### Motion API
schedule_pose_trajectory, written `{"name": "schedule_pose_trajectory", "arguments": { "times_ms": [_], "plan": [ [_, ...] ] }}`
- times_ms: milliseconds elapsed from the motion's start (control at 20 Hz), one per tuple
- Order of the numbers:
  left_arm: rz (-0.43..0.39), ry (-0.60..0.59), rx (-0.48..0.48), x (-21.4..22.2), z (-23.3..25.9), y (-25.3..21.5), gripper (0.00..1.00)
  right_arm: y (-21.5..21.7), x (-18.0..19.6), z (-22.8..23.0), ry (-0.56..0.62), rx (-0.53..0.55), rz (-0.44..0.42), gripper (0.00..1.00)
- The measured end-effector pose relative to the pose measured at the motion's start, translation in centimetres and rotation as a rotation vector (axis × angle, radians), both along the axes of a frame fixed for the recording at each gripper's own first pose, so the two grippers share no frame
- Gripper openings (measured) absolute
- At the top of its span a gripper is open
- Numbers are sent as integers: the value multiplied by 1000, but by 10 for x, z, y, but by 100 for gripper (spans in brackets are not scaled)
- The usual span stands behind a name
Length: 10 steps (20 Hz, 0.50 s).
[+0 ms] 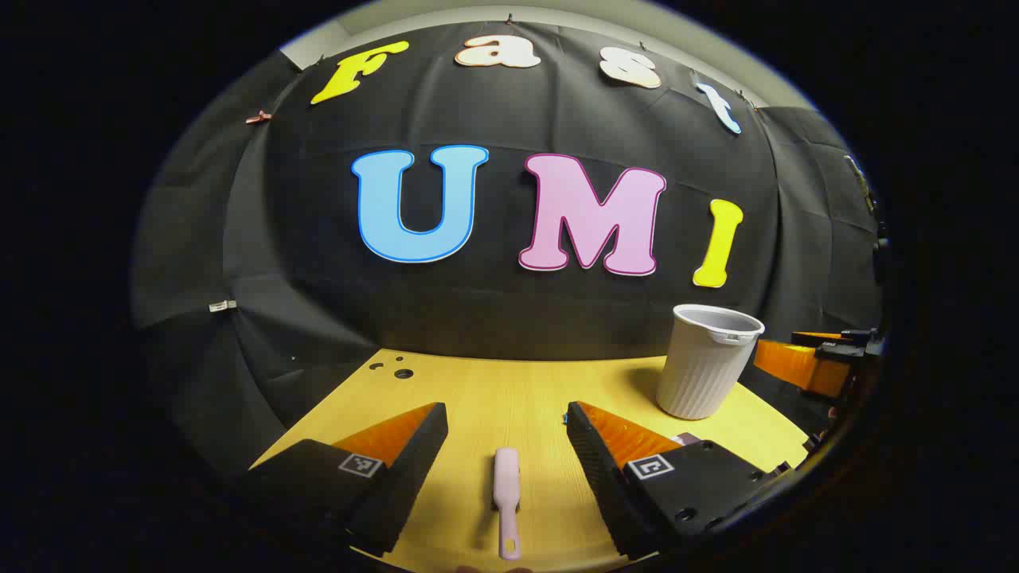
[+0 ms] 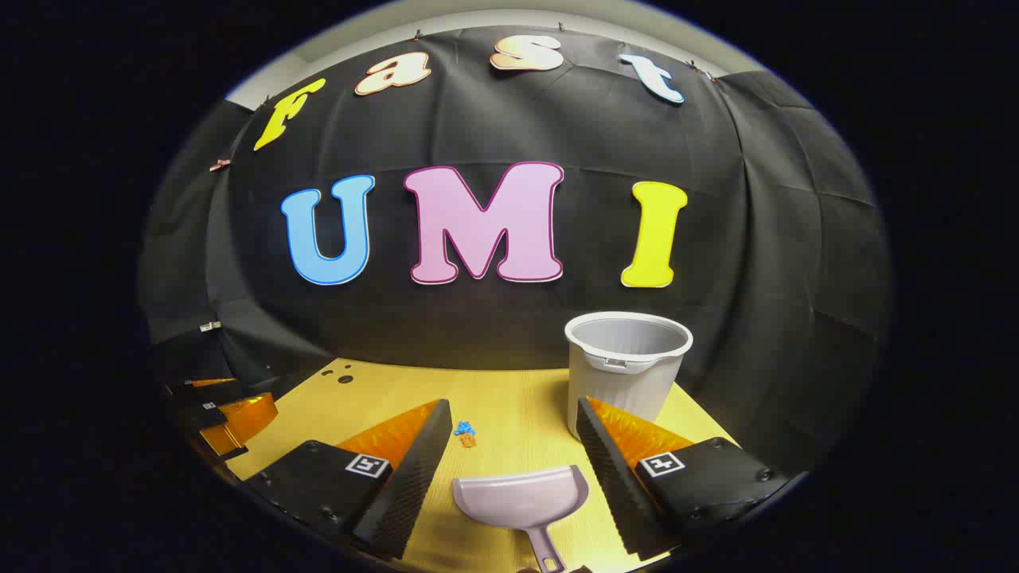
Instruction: Pick up the small broom and dustpan from the desktop, sweep the trash into the dustpan with the broom, and then empty the trash into the garbage bin.
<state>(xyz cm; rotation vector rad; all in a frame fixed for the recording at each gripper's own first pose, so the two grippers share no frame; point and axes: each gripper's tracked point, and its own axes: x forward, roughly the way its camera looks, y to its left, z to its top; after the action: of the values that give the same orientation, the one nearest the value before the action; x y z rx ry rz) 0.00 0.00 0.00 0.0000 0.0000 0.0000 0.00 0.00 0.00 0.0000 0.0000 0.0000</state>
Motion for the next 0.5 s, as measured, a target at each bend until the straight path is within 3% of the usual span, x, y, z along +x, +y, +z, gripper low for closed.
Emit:
{"name": "schedule_pose_trajectory", "arguments": {
  "times_ms": [400,450,500],
  "plan": [
    [-17,18,21,-1,-5,-6,96,7,3,-1,5,-1,38,98],
    [-19,21,23,0,-5,-6,92,8,4,-1,9,-3,42,98],
    [-21,26,25,0,-8,-6,96,8,4,-3,18,-7,41,98]
  ]
}}
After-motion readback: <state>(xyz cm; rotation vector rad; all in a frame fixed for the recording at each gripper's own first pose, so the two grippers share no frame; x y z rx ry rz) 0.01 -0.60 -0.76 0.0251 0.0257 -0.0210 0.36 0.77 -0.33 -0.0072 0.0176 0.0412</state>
